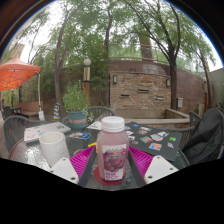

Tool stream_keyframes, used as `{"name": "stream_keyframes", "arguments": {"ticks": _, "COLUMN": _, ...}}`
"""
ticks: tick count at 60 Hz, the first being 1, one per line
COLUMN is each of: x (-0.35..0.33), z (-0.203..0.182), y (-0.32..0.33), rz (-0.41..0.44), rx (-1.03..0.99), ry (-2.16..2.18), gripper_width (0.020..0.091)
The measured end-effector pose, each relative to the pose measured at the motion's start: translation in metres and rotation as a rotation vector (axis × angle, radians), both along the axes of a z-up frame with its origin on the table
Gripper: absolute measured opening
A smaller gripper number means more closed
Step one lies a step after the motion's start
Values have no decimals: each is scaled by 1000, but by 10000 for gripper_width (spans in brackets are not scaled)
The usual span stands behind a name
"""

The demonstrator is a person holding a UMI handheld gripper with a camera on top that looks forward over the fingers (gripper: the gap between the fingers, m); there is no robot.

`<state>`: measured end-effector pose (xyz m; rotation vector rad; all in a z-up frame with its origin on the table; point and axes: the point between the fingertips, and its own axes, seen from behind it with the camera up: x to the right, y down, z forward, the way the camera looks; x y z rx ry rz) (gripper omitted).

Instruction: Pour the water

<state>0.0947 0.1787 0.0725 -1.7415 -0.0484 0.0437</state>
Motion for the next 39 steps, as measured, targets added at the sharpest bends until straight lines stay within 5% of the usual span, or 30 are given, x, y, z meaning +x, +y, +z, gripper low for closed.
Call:
{"name": "stream_keyframes", "arguments": {"ticks": 3, "x": -4, "z": -11, "y": -7, "rz": 19, "rx": -68, "ry": -2, "gripper_width": 857}}
{"name": "stream_keyframes", "arguments": {"ticks": 15, "x": 11, "z": 15, "y": -65, "rz": -16, "rx": -67, "ry": -60, "gripper_width": 830}}
{"name": "stream_keyframes", "arguments": {"ticks": 39, "x": -11, "z": 74, "y": -291, "rz": -42, "rx": -43, "ry": 19, "gripper_width": 838}}
